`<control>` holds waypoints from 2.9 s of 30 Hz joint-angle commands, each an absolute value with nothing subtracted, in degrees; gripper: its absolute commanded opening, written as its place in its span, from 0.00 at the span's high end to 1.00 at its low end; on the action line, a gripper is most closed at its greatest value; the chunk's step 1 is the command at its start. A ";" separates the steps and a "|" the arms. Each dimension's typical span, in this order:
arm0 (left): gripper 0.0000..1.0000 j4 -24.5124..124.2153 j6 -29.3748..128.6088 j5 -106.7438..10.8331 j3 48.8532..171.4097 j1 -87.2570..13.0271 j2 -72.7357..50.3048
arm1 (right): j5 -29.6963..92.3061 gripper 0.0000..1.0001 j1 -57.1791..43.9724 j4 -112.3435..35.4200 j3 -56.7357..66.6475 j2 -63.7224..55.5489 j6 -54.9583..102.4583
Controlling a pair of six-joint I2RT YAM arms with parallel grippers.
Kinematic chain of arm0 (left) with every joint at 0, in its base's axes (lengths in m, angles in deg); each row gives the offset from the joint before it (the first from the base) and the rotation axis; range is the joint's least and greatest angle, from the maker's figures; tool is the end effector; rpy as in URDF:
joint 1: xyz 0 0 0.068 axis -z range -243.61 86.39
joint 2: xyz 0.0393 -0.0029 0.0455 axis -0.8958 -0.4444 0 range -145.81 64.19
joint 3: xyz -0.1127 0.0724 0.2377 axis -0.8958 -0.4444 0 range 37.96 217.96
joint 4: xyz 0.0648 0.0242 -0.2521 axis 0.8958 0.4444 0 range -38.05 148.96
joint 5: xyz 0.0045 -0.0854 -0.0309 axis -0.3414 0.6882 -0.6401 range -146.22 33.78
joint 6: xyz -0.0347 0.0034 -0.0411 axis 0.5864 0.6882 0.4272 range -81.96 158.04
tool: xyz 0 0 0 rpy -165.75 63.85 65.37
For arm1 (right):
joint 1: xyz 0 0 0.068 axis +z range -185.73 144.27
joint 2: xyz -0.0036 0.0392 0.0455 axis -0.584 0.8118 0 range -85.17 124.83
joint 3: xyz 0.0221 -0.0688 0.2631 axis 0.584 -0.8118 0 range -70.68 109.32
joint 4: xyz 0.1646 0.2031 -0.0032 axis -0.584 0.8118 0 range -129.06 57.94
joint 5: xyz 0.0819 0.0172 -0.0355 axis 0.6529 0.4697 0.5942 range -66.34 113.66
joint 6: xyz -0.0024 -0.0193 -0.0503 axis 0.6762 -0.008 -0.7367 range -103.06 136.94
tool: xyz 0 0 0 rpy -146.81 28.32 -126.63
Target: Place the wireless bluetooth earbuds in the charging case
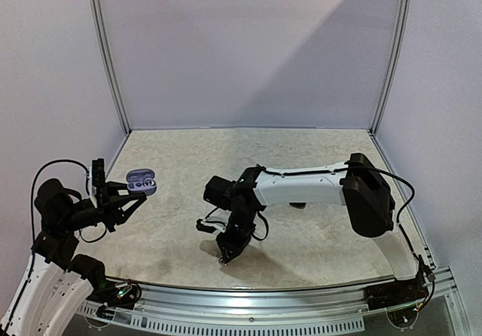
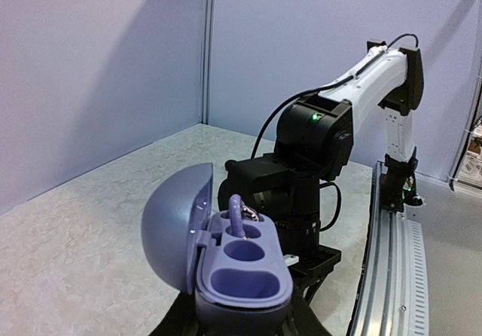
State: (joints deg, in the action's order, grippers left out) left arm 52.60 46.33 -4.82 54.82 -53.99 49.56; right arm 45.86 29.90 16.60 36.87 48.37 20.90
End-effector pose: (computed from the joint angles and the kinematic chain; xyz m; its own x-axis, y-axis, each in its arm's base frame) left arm 0.0971 -0.0446 0.2524 -0.0992 -0.0745 -0.9923 0.8693 0.4789 -0.1228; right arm 0.1791 0.4281 0.1456 -0.4672 -0.8761 -0.1191 -0.8357 0.3936 0.3829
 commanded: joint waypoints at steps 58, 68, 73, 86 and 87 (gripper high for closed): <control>1.00 51.78 44.53 -2.91 53.34 -53.34 54.16 | 45.59 0.73 32.02 8.76 32.63 44.38 25.99; 1.00 51.78 44.37 -2.97 53.34 -53.25 54.33 | 44.36 0.80 32.27 8.66 31.90 44.69 26.06; 1.00 51.78 44.30 -3.01 53.34 -53.32 54.23 | 43.08 0.81 32.51 9.07 31.89 45.90 26.57; 1.00 51.82 44.27 -3.44 53.35 -53.27 54.05 | 27.64 0.91 30.26 1.47 24.34 37.38 31.26; 1.00 51.81 44.18 -3.49 53.37 -53.25 54.07 | 25.95 0.92 29.58 -0.83 22.40 35.36 32.11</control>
